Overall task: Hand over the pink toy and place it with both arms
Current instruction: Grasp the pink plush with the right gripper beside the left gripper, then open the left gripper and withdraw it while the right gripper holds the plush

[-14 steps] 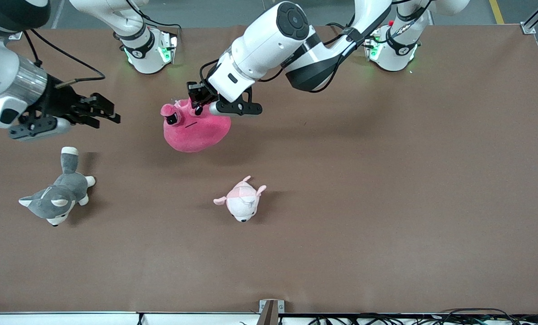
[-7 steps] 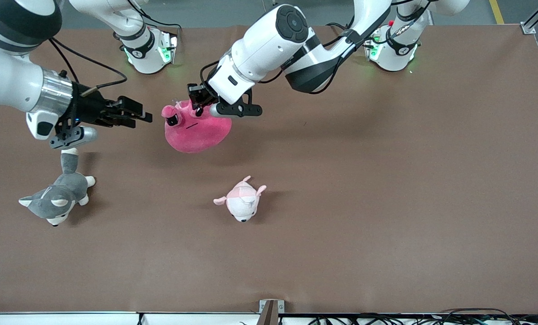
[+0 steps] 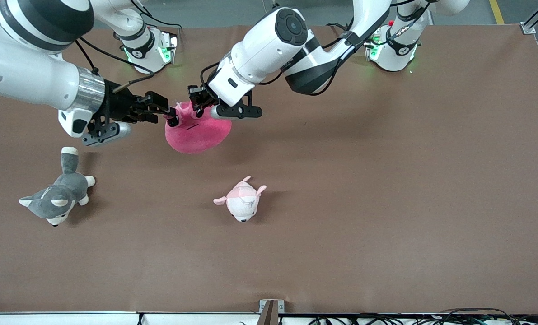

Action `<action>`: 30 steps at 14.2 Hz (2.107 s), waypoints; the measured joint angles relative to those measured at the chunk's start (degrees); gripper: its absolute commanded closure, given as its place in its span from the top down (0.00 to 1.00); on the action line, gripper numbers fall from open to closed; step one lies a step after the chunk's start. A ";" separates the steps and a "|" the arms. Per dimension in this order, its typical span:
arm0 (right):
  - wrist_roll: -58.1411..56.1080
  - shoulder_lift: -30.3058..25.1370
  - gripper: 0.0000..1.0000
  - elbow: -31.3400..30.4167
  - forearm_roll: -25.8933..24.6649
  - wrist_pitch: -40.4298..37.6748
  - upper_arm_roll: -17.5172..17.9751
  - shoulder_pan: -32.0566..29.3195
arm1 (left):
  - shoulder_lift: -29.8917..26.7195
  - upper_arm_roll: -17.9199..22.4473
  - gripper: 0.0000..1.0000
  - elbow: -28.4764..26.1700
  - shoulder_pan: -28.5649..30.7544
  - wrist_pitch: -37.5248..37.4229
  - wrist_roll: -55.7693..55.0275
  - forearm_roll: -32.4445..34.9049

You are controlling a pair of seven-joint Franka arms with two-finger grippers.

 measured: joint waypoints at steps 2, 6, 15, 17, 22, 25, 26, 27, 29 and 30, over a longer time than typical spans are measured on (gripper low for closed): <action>0.00 0.65 0.67 0.00 -1.20 0.18 0.01 1.12 | 0.02 0.00 0.00 0.00 0.00 0.00 0.02 0.00; 0.00 1.28 0.63 -0.07 -2.24 0.04 -0.02 1.76 | 0.34 0.00 0.00 0.00 0.00 0.00 0.08 0.00; 0.00 1.45 0.13 -0.16 -5.26 -2.28 -0.04 2.14 | 0.34 0.00 0.00 0.10 -0.01 0.00 0.10 0.00; 0.01 1.45 0.03 -0.16 -5.27 -3.36 -0.04 2.14 | 0.34 0.00 0.00 0.10 -0.02 0.00 0.10 0.00; 0.02 1.45 0.01 -0.16 -5.28 -4.61 -0.07 2.14 | 0.34 -0.02 0.60 0.13 -0.04 0.00 0.10 0.00; 0.02 1.45 0.01 -0.15 -5.29 -5.66 -0.13 2.14 | 0.28 -0.07 1.00 0.45 -0.10 0.06 0.52 0.83; 0.02 1.45 0.01 -0.15 -5.29 -5.72 -0.16 2.14 | 0.09 -0.17 1.00 0.70 -0.12 0.10 0.72 2.52; 0.02 1.45 0.01 -0.12 -5.33 -5.73 -0.29 2.13 | -0.30 -0.24 1.00 0.86 -0.11 0.06 0.72 4.27; 0.02 1.46 0.01 0.15 -5.63 -5.72 -0.88 1.59 | -1.55 -0.20 1.00 1.05 0.04 -1.70 0.72 5.83; -0.05 1.48 0.01 0.37 -5.75 -5.73 -1.14 0.65 | -2.60 -0.08 1.00 1.23 0.26 -4.30 0.75 6.65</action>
